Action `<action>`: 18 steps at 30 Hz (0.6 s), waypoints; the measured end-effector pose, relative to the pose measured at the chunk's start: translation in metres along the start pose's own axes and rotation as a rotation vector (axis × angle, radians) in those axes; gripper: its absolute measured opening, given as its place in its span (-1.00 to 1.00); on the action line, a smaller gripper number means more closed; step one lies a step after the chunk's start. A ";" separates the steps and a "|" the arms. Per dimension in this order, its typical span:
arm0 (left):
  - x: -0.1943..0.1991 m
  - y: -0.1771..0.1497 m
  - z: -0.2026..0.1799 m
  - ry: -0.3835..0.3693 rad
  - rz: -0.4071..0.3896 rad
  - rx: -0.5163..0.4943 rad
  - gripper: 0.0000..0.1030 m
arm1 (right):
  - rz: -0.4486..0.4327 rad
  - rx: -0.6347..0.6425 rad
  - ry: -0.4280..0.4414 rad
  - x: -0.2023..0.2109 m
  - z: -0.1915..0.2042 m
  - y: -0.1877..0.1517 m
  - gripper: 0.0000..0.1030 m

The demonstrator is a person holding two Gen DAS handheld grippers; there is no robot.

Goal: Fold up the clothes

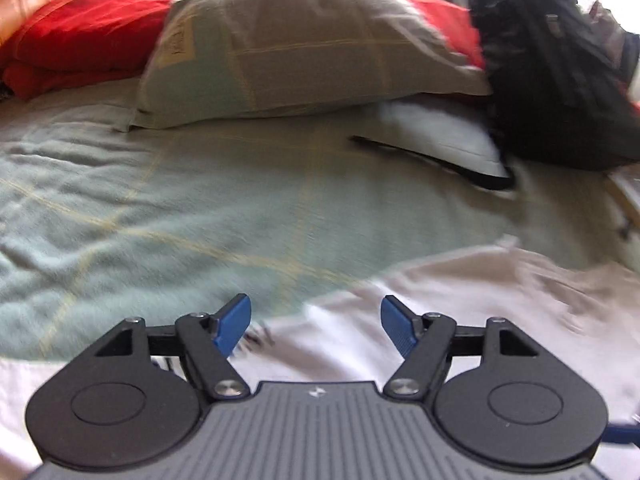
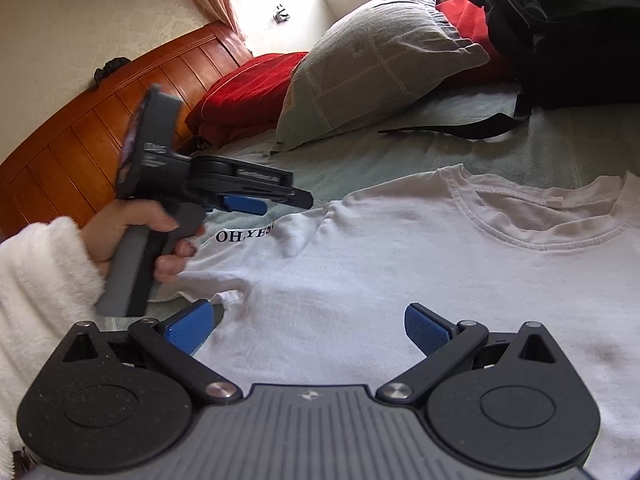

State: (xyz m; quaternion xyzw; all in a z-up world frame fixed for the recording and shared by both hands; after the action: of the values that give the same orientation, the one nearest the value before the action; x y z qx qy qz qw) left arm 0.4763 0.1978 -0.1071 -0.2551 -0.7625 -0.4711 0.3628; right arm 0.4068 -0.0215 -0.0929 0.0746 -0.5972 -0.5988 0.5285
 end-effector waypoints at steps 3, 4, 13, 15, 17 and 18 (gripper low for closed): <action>-0.001 -0.004 -0.007 -0.052 0.037 0.012 0.49 | 0.000 -0.003 -0.005 0.001 0.000 0.001 1.00; -0.005 -0.002 -0.008 -0.050 0.040 0.016 0.49 | 0.001 -0.003 -0.006 0.001 0.000 0.001 1.00; -0.039 0.013 -0.014 -0.025 0.063 0.054 0.52 | 0.015 0.020 -0.015 -0.002 0.004 -0.001 1.00; -0.021 0.018 -0.013 -0.014 0.033 0.035 0.52 | 0.018 0.021 -0.012 0.000 0.005 -0.001 1.00; 0.004 0.023 -0.013 -0.001 -0.006 0.010 0.55 | 0.009 0.017 -0.005 0.004 0.003 0.000 1.00; 0.018 0.025 -0.010 0.008 -0.023 0.003 0.56 | 0.003 0.012 -0.005 0.006 0.001 0.001 1.00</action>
State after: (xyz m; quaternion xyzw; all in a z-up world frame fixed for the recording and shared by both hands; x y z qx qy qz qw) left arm 0.4871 0.1998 -0.0768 -0.2441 -0.7646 -0.4750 0.3608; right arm 0.4041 -0.0245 -0.0886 0.0754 -0.6022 -0.5945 0.5275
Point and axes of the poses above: each gripper's, at about its wrist camera, not at the fingertips, and x roughly against the way its jaws point, z to its left, y to its top, the point moved 7 cm from there along -x, roughly the way its jaws point, and after that the axes turned 14 degrees about x, right-handed, at the moved point
